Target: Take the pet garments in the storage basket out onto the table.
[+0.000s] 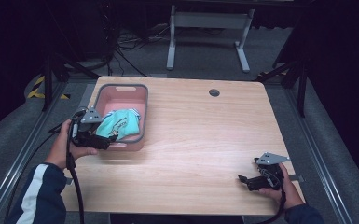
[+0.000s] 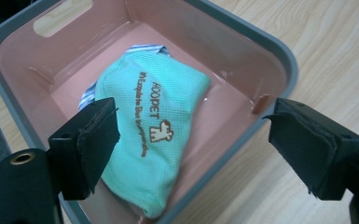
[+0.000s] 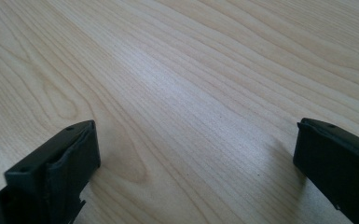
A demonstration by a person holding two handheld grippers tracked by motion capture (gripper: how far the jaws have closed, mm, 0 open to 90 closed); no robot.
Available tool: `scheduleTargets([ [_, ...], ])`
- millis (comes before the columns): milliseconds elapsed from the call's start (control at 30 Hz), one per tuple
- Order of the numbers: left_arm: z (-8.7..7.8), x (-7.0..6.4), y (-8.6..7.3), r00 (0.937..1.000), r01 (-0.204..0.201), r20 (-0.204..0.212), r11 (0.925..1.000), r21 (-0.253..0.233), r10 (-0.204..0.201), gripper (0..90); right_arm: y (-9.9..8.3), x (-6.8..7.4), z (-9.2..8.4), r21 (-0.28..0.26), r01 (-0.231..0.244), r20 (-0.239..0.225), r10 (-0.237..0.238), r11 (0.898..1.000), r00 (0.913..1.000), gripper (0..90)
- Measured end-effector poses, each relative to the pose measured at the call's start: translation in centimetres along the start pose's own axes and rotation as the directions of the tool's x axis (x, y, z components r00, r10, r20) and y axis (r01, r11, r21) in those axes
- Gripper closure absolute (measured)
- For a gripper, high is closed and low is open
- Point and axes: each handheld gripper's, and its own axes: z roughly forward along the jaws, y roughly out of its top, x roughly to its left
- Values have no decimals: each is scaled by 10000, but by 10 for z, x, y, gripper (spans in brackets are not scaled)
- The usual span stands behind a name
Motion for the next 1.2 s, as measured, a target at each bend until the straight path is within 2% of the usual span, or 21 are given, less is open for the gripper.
scheduleTargets([
  [133, 15, 7, 10, 9997, 201, 101, 9992, 333, -205, 164, 0, 0, 0, 0, -3, 0, 3, 10000, 10000, 6],
  [233, 27, 10, 18, 9995, 330, -43, 9981, 512, -328, 164, 0, 0, 0, 1, -4, 2, 4, 10000, 10000, 6],
  [300, 38, 13, 22, 9987, 476, 119, 9964, 708, -486, 169, 0, 0, 0, -1, -4, 0, 4, 10000, 10000, 6],
  [467, 64, 20, 31, 9983, 568, 67, 9864, 1544, -585, 168, 0, 0, 0, -2, -2, -1, 2, 10000, 10000, 6],
  [533, 72, 23, 34, 9978, 648, 7, 9796, 1904, -661, 164, 0, 0, 0, 0, -3, -2, 3, 10000, 10000, 6],
  [667, 85, 27, 38, 9970, 738, 40, 9683, 2388, -770, 165, 0, 0, 0, -1, 0, 1, 0, 10000, 10000, 6],
  [700, 88, 28, 39, 9956, 871, 121, 9640, 2511, -931, 165, 0, 0, 0, -1, 0, 1, 0, 10000, 10000, 6],
  [800, 94, 30, 40, 9956, 918, -70, 9579, 2719, -934, 166, 0, 0, 0, 0, -2, -1, 2, 10000, 10000, 6],
  [867, 100, 34, 41, 9942, 1023, 2, 9453, 3098, -1077, 171, 0, 0, 0, 0, -2, 0, 2, 10000, 10000, 6],
  [1000, 108, 37, 43, 9940, 1023, -5, 9304, 3520, -1091, 176, 0, 0, 0, -1, -2, 0, 2, 10000, 10000, 6],
  [1067, 114, 38, 45, 9932, 1017, 123, 9158, 3885, -1155, 189, 0, 0, 0, 0, -4, 1, 4, 10000, 10000, 6],
  [1133, 122, 39, 45, 9909, 1072, 279, 8970, 4288, -1318, 193, 0, 0, 0, -1, -1, 2, 1, 10000, 10000, 6],
  [1167, 122, 39, 45, 9909, 1072, 279, 8970, 4288, -1318, 195, 0, 0, 0, -1, -2, 1, 2, 10000, 10000, 6],
  [1200, 125, 39, 45, 9908, 1075, 250, 8844, 4541, -1332, 191, 0, 0, 0, 0, -3, 1, 3, 10000, 10000, 6],
])
